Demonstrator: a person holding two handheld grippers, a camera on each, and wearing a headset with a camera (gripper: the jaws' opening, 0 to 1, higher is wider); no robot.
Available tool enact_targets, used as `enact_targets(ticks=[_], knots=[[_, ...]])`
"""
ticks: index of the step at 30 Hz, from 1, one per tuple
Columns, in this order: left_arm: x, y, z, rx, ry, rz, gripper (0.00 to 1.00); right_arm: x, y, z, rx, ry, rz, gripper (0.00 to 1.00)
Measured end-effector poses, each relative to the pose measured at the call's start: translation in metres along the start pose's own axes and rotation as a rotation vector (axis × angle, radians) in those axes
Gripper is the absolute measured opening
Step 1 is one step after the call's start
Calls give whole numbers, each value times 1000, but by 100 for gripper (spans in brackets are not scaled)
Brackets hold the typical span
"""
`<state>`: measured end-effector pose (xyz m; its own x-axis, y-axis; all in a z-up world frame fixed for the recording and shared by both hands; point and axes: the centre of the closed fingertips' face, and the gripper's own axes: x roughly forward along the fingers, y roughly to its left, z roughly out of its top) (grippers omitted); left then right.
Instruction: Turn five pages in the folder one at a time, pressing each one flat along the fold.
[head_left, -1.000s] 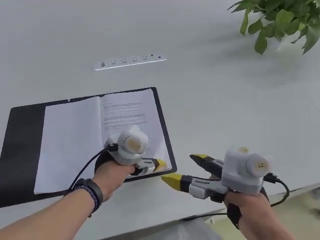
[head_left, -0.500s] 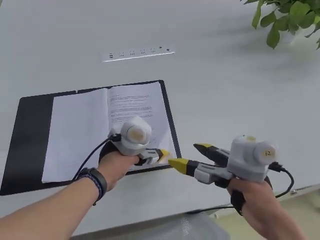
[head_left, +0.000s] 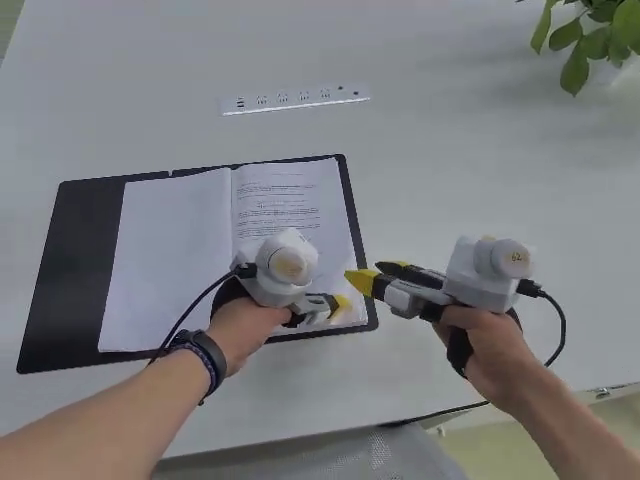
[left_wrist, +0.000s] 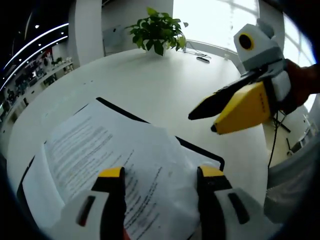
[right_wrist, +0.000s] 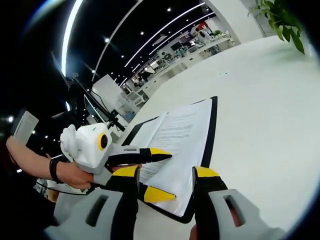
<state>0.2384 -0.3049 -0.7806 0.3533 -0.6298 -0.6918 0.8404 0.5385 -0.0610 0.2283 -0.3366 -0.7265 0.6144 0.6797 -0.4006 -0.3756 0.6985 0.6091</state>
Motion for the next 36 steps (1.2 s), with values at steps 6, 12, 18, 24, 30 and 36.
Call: enact_targets(ticks=[6, 12, 18, 24, 30, 36], knots=[[0, 1, 0, 0, -1, 0, 58, 17, -6, -1, 21, 29, 27, 39], [0, 1, 0, -7, -4, 0, 58, 26, -12, 1, 58, 41, 38, 38], [0, 0, 2, -23, -4, -13, 61, 31, -13, 0, 95, 58, 66, 35], [-2, -3, 2, -32, 4, -27, 63, 33, -12, -7, 135, 72, 85, 31], [-5, -2, 0, -36, 12, -31, 64, 32, -8, -11, 151, 74, 98, 25], [-14, -3, 2, -37, 5, -33, 67, 31, -4, -15, 161, 72, 97, 15]])
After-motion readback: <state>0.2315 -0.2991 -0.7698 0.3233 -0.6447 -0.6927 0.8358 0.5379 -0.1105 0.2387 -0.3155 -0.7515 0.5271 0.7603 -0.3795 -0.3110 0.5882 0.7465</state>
